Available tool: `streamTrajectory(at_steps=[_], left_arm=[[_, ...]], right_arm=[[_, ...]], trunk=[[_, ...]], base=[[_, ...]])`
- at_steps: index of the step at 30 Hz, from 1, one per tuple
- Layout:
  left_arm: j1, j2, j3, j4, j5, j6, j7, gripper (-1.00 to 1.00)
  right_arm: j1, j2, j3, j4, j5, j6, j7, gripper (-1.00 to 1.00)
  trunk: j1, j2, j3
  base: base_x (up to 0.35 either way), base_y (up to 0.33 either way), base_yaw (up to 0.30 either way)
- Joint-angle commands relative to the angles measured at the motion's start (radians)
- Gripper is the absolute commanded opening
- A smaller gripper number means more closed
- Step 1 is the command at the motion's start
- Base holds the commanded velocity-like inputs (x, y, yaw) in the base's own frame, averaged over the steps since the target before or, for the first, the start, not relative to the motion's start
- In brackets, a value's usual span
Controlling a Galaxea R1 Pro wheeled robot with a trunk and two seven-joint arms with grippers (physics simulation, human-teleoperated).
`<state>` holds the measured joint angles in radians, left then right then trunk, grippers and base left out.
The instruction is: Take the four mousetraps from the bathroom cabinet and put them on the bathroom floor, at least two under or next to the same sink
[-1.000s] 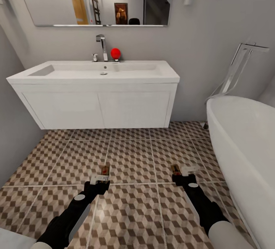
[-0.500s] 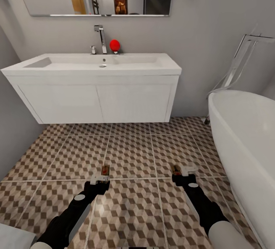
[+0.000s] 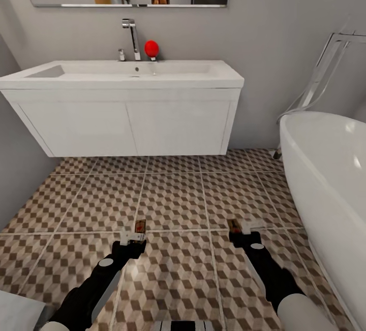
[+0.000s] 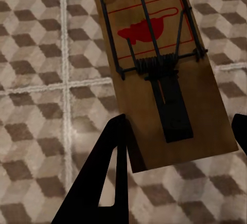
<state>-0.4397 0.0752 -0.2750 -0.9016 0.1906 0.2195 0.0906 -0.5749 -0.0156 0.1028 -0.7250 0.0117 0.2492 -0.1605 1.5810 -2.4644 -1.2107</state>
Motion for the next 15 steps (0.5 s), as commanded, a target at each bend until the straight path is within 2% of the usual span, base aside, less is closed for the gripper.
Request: streamTrajectory(at_steps=[1, 5, 15], left_arm=[[-0.001, 0.001, -0.006, -0.002, 0.009, 0.004, 0.011, -1.0], [-0.001, 0.001, -0.006, -0.002, 0.009, 0.004, 0.011, -1.0], [-0.001, 0.001, -0.006, -0.001, 0.009, 0.004, 0.011, -1.0]], right_arm=[[0.0, -0.001, 0.006, -0.002, -0.001, 0.007, -0.007, -1.0], [0.0, -0.001, 0.006, -0.002, -0.001, 0.007, -0.007, -1.0], [0.0, -0.001, 0.006, -0.002, -0.001, 0.007, -0.007, -1.0]], trunk=[[0.004, -0.008, -0.006], [0.019, -0.036, -0.025], [0.024, -0.038, -0.079]], base=[[0.0, 0.0, 0.0], [0.0, 0.0, 0.0], [0.0, 0.0, 0.0]])
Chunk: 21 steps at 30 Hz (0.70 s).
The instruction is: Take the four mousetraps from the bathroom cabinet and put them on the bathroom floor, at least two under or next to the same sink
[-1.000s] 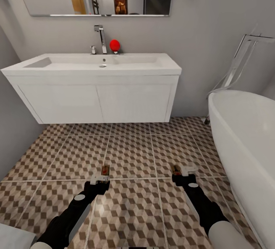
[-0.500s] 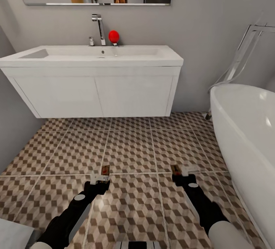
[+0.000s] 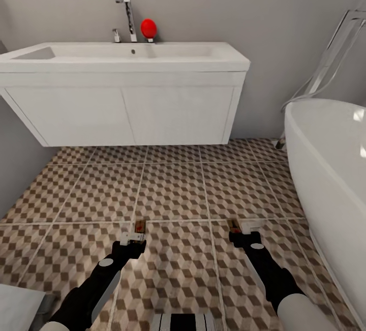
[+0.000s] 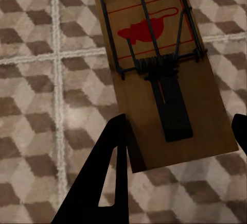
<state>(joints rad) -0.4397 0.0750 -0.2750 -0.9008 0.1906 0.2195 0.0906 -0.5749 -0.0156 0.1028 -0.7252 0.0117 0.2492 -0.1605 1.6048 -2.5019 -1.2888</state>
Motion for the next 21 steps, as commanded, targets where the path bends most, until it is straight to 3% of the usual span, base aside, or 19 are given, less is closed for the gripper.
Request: streamTrajectory(at_steps=[1, 9, 17, 20, 21], left_arm=[[-0.001, 0.002, -0.006, -0.002, 0.009, 0.004, 0.011, -1.0], [-0.001, 0.0, -0.006, -0.001, 0.009, 0.004, 0.011, -1.0], [-0.001, 0.002, -0.006, -0.022, 0.009, 0.004, 0.011, -1.0], [-0.001, 0.005, -0.007, -0.062, 0.009, 0.004, 0.011, -1.0], [-0.001, 0.004, -0.005, -0.083, 0.009, 0.008, 0.01, -1.0]], right_arm=[[0.0, -0.001, 0.006, -0.002, -0.001, 0.007, -0.007, -1.0], [0.0, -0.001, 0.006, -0.001, -0.001, 0.007, -0.007, -1.0], [0.0, -0.001, 0.01, -0.004, 0.0, -0.003, -0.006, -1.0], [0.0, -0.002, 0.037, -0.02, 0.001, -0.056, -0.006, -1.0], [0.0, -0.003, 0.064, -0.037, 0.003, -0.077, -0.007, -1.0]], trunk=[[0.0, -0.001, -0.006], [0.004, -0.002, -0.05], [0.004, -0.002, -0.062], [0.004, -0.002, -0.063], [0.004, -0.002, -0.064]], base=[[0.0, 0.0, 0.0], [0.0, 0.0, 0.0], [0.0, 0.0, 0.0], [0.0, 0.0, 0.0], [0.0, 0.0, 0.0]])
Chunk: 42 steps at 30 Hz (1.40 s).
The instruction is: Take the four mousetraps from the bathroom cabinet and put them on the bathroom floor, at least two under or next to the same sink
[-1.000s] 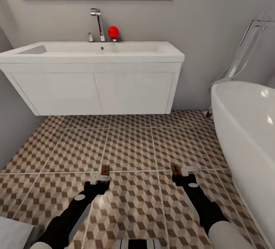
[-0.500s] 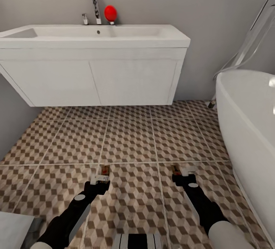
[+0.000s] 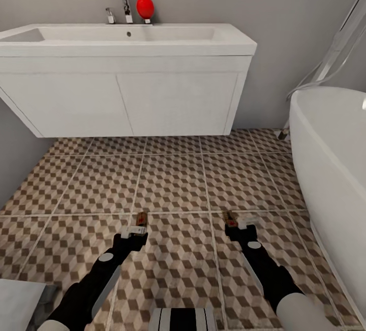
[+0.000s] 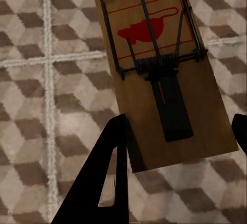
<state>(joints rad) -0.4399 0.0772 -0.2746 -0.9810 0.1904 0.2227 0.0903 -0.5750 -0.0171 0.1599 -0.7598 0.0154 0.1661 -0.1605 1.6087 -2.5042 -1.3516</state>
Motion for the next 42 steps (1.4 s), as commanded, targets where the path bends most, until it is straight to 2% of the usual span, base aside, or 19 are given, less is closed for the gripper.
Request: streamTrajectory(at_steps=[1, 3, 5, 6, 7, 9, 12, 14, 18, 20, 21, 24, 26, 28, 30, 32, 37, 42], left_arm=[[0.0, 0.001, -0.004, -0.009, 0.009, 0.009, 0.011, -1.0], [0.0, 0.001, -0.001, -0.039, 0.009, 0.062, 0.01, -1.0], [-0.001, 0.001, 0.006, -0.069, 0.009, 0.144, 0.008, -1.0], [-0.003, 0.001, 0.013, -0.095, 0.009, 0.205, 0.007, -1.0], [-0.007, 0.001, 0.03, -0.137, 0.008, 0.286, 0.006, -1.0], [-0.026, 0.001, 0.062, -0.172, 0.008, 0.347, 0.005, -1.0], [-0.1, 0.002, 0.089, -0.156, 0.007, 0.384, 0.005, -1.0], [-0.191, 0.008, 0.097, -0.07, 0.006, 0.409, 0.004, -1.0], [-0.347, 0.018, 0.103, 0.119, 0.005, 0.426, 0.005, -1.0], [-0.404, 0.02, 0.104, 0.178, 0.005, 0.429, 0.005, -1.0], [-0.434, 0.02, 0.104, 0.202, 0.005, 0.431, 0.005, -1.0], [-0.47, 0.02, 0.104, 0.234, 0.004, 0.431, 0.006, -1.0], [-0.478, 0.021, 0.103, 0.241, 0.003, 0.428, 0.005, -1.0], [-0.481, 0.022, 0.103, 0.242, 0.003, 0.427, 0.002, -1.0], [-0.482, 0.035, 0.103, 0.221, 0.004, 0.426, -0.001, -1.0], [-0.483, 0.045, 0.1, 0.139, 0.005, 0.429, -0.002, -1.0], [-0.483, 0.055, 0.094, 0.013, 0.004, 0.433, 0.001, -1.0], [-0.484, 0.078, 0.092, -0.024, 0.003, 0.435, 0.003, -1.0]], right_arm=[[0.0, -0.002, 0.015, -0.011, 0.0, 0.003, -0.008, -1.0], [-0.002, -0.002, 0.034, -0.065, 0.007, 0.003, -0.011, -1.0], [-0.005, -0.003, 0.04, -0.112, 0.014, 0.03, -0.011, -1.0], [-0.011, -0.002, 0.043, -0.14, 0.017, 0.062, -0.01, -1.0], [-0.034, -0.002, 0.045, -0.167, 0.018, 0.115, -0.009, -1.0], [-0.083, -0.001, 0.046, -0.183, 0.017, 0.159, -0.007, -1.0], [-0.151, 0.011, 0.048, -0.185, 0.017, 0.189, -0.005, -1.0], [-0.201, 0.029, 0.048, -0.172, 0.017, 0.22, -0.004, -1.0], [-0.301, 0.047, 0.049, -0.086, 0.017, 0.263, -0.004, -1.0], [-0.372, 0.06, 0.049, 0.008, 0.017, 0.27, -0.004, -1.0], [-0.427, 0.07, 0.049, 0.091, 0.017, 0.272, -0.004, -1.0], [-0.52, 0.082, 0.049, 0.232, 0.017, 0.27, -0.004, -1.0], [-0.548, 0.09, 0.049, 0.272, 0.016, 0.268, -0.004, -1.0], [-0.558, 0.095, 0.049, 0.285, 0.016, 0.266, -0.004, -1.0], [-0.564, 0.1, 0.05, 0.293, 0.015, 0.246, -0.002, -1.0], [-0.565, 0.102, 0.053, 0.296, 0.016, 0.195, 0.012, -1.0], [-0.566, 0.099, 0.055, 0.295, 0.019, 0.157, 0.057, -1.0], [-0.566, 0.092, 0.053, 0.281, 0.021, 0.151, 0.064, -1.0]], trunk=[[0.0, 0.0, -0.001], [0.0, 0.0, -0.001], [0.0, 0.0, -0.001], [0.0, 0.0, -0.001], [0.0, 0.0, -0.001], [0.0, 0.0, -0.001], [0.0, 0.0, -0.001], [0.0, 0.0, -0.001], [0.0, 0.0, -0.001], [0.0, 0.0, -0.001], [0.0, 0.0, -0.001], [0.0, 0.0, -0.001], [0.0, 0.0, -0.001], [0.0, 0.0, -0.001], [0.0, 0.0, -0.001], [0.0, 0.0, -0.001], [0.0, 0.0, -0.001], [0.0, -0.001, -0.005]], base=[[0.0, 0.0, 0.0], [0.0, 0.0, 0.0], [0.0, 0.0, 0.0], [0.0, 0.0, 0.0], [0.0, 0.0, 0.0], [0.0, 0.0, 0.0], [0.0, 0.0, 0.0], [0.0, 0.0, 0.0], [0.0, 0.0, 0.0], [0.0, 0.0, 0.0], [0.0, 0.0, 0.0], [0.0, 0.0, 0.0], [0.0, 0.0, 0.0], [0.0, 0.0, 0.0], [0.0, 0.0, 0.0], [0.0, 0.0, 0.0], [0.0, 0.0, 0.0], [0.0, 0.0, 0.0]])
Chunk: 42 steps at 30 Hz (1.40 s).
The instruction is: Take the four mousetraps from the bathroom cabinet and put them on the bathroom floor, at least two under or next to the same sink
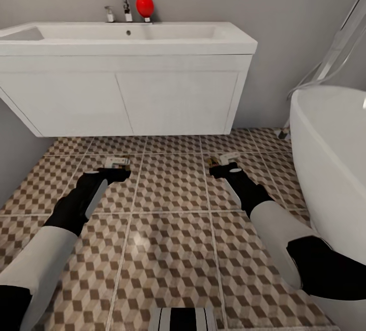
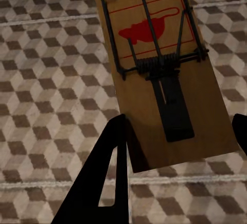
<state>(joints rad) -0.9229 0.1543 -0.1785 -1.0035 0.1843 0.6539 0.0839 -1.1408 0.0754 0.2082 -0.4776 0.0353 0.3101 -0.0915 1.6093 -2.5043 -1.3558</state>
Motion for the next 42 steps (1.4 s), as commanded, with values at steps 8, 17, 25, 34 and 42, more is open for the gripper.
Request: streamTrajectory(at_steps=[8, 17, 25, 34, 42], left_arm=[[-0.001, 0.005, -0.004, -0.007, 0.009, 0.004, 0.01, -1.0], [-0.001, 0.005, -0.004, -0.035, 0.009, 0.005, 0.01, -1.0], [-0.001, 0.005, -0.004, -0.051, 0.009, 0.033, 0.009, -1.0], [-0.001, 0.005, -0.005, -0.057, 0.01, 0.036, 0.009, -1.0], [-0.001, 0.005, -0.006, -0.059, 0.011, 0.036, 0.008, -1.0]], right_arm=[[0.0, 0.0, 0.006, -0.005, 0.002, 0.006, -0.004, -1.0], [0.0, 0.0, 0.005, -0.006, 0.002, 0.006, -0.004, -1.0], [0.0, -0.001, 0.005, -0.006, 0.002, 0.006, -0.004, -1.0], [0.0, -0.001, 0.005, -0.006, 0.002, 0.006, -0.004, -1.0], [0.0, -0.002, 0.004, -0.006, 0.002, 0.005, -0.004, -1.0]], trunk=[[0.003, -0.002, -0.032], [0.007, -0.004, -0.067], [0.011, -0.006, -0.098], [0.015, -0.008, -0.132], [0.019, -0.01, -0.164]], base=[[0.0, 0.0, 0.0], [0.0, 0.0, 0.0], [0.0, 0.0, 0.0], [0.0, 0.0, 0.0], [0.0, 0.0, 0.0]])
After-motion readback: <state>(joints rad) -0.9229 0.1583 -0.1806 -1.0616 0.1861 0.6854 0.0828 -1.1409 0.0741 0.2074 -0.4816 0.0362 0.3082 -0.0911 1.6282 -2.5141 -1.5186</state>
